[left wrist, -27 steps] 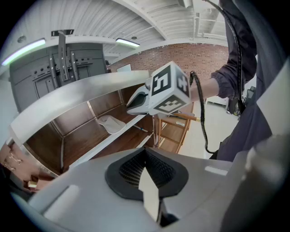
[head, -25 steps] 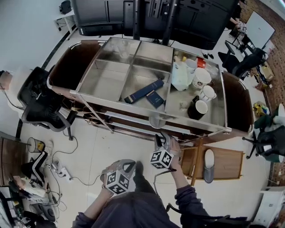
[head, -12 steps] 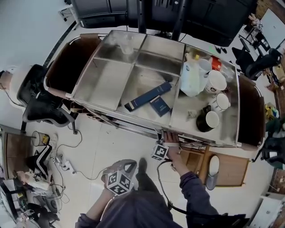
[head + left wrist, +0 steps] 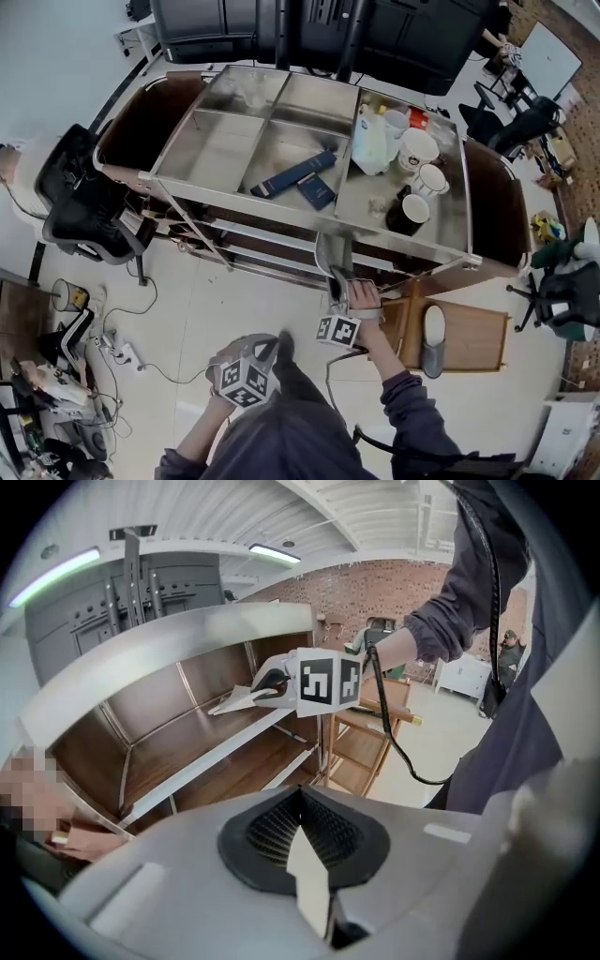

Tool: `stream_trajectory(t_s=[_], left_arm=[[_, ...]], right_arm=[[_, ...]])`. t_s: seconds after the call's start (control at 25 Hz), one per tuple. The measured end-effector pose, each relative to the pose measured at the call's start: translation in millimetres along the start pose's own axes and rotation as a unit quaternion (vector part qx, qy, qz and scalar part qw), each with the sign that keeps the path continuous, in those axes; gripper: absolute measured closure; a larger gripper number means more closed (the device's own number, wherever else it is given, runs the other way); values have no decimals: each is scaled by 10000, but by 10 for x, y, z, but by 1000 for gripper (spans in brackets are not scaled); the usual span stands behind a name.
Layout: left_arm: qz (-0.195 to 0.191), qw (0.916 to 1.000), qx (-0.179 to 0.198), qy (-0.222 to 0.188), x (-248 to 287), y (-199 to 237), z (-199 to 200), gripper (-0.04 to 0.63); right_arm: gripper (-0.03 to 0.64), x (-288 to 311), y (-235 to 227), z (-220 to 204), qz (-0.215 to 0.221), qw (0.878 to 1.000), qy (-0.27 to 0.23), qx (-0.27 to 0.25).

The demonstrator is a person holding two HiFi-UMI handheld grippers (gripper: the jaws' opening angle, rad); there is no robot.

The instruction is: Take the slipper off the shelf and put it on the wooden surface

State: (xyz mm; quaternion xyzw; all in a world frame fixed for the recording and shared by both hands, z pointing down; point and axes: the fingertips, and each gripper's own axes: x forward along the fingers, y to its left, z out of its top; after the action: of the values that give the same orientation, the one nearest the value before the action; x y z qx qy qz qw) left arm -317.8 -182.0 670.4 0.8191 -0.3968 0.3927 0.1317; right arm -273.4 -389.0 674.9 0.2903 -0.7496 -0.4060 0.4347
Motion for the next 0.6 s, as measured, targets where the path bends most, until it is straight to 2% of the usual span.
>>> stream_trajectory(t_s=[0.16, 0.32, 0.44, 0.6], left_arm=[[149, 9993, 237, -257, -248, -494, -21, 580], [43, 9985, 367, -395, -428, -1217, -138, 580], [-194, 9969, 616, -444, -454, -1715, -93, 580], [-462, 9934, 874, -574, -450, -2242, 102, 580]], right_arm=[[575, -1067, -30, -2, -437, 9990, -124, 19], [574, -2343, 265, -125, -539, 9983, -82, 191], [574, -3140, 483, -395, -559, 9979, 140, 292], [574, -3855, 760, -918, -465, 9955, 675, 468]])
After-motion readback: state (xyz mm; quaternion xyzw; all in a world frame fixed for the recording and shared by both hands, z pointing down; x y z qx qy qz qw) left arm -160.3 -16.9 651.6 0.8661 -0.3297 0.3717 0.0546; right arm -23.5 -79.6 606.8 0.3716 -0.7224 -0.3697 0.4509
